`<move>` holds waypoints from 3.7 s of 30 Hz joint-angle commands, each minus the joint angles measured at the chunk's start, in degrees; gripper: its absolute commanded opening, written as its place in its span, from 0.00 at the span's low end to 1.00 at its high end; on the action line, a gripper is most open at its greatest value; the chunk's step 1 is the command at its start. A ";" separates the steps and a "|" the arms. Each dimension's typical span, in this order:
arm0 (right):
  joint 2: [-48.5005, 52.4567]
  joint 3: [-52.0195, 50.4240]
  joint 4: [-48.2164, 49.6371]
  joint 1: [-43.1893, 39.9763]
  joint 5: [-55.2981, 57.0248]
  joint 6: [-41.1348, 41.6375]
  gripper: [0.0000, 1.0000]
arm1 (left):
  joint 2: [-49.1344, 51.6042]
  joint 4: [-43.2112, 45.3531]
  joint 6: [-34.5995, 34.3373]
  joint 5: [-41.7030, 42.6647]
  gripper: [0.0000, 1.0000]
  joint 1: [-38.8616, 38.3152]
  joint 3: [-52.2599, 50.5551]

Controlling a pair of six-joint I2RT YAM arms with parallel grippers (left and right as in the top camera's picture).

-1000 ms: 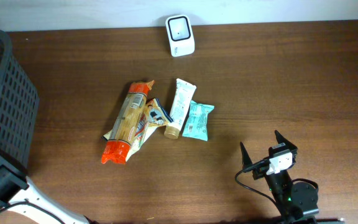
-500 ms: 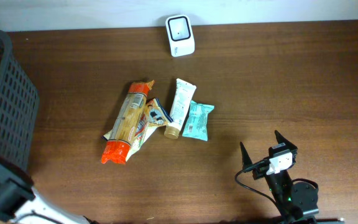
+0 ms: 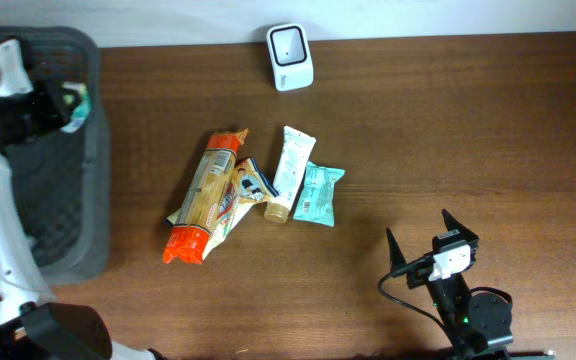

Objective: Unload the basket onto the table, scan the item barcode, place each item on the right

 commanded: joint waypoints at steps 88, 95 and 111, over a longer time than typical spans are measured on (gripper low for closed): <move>-0.22 -0.52 -0.02 -0.35 -0.24 0.02 0.99 | 2.67 -0.81 -6.91 -42.03 1.00 21.57 -4.20; -0.22 -0.52 -0.02 -0.35 -0.24 0.02 0.99 | 9.33 10.03 -1.31 -44.46 0.94 24.09 -15.93; -0.22 -0.52 -0.02 -0.35 -0.24 0.02 0.99 | 21.03 16.11 7.28 -44.44 0.77 28.22 -15.98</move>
